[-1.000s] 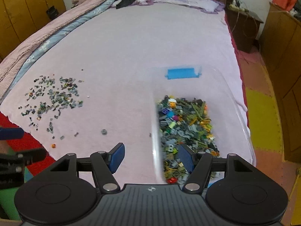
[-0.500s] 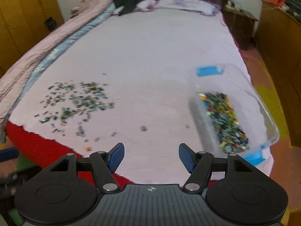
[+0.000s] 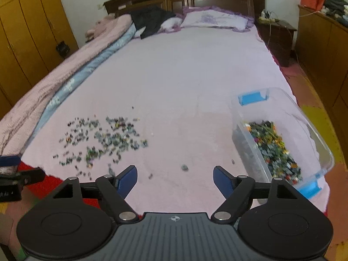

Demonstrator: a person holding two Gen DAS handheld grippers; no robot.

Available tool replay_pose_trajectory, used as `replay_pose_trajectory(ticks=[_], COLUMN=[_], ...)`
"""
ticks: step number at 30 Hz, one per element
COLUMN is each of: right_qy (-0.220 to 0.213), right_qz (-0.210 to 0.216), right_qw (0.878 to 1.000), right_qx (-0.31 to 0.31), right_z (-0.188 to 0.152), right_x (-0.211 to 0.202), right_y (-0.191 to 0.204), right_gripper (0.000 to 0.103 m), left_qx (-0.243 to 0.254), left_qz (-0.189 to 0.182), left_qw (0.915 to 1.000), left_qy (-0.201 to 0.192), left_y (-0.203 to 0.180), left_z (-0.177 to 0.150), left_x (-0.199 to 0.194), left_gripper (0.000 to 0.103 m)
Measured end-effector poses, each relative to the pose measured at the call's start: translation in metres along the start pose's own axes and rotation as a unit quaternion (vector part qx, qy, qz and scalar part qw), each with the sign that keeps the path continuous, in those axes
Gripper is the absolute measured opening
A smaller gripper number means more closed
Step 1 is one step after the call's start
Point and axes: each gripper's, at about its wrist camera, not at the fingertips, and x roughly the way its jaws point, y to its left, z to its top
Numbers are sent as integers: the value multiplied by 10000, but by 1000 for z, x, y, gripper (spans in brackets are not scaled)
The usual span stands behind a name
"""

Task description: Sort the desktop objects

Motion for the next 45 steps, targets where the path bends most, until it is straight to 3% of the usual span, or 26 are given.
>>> replay_pose_trajectory(ticks=[3,6,9,13,15,20,22,25,27,29,32,35,38,43,45], right_qy=[-219,-438,-656,-1194,-1349,-1515,-1545,-1582,-1606,-1572,-1140,-807,-719,-676,-660], right_qz=[-216,-432,-648,-1171,-1344,-1911,-1821,-1619,-1485,-1229,-623,-302,-78,156,325], right_qw=[9991,9962,9915,9739,9679,9535,9558,9610,9641,9703,9858,9940,9957,9971,9973], right_qx=[307,614,919,1535,1641,1770,1715,1588,1503,1366,1067,672,572,307,39], right_z=[4,9,13,-2,-13,-32,-33,-34,-34,-32,-21,-11,-5,3,7], right_x=[-8,-16,-24,-73,-101,-142,-142,-140,-138,-135,-128,-134,-142,-140,-138], right_y=[-2,-5,-7,-8,-12,-48,-81,-133,-168,-207,-278,-329,-363,-386,-387], right_gripper=[79,79,79,85,88,90,90,90,90,90,88,88,88,88,89], left_qx=[232,818,1443,2013,2088,1984,1924,1831,1579,1198,420,-206,-149,-336,-555], left_qz=[-280,-684,-1137,-1550,-1717,-1852,-1874,-1697,-1390,-992,-356,-249,-223,-193,132], left_qw=[9993,9941,9822,9661,9614,9612,9618,9666,9763,9869,9982,9995,9996,9988,9981], left_qy=[-78,-205,-393,-469,-512,-497,-527,-582,-510,-428,-224,-52,0,-314,-249], left_y=[-1,-6,-12,-24,-34,-70,-91,-129,-159,-189,-233,-266,-296,-327,-334], left_z=[17,34,50,65,68,68,65,62,60,56,46,34,23,8,4], left_x=[7,19,30,35,36,44,46,49,50,46,28,1,-21,-38,-45], left_gripper=[84,84,85,91,94,94,95,95,95,95,95,95,95,97,97])
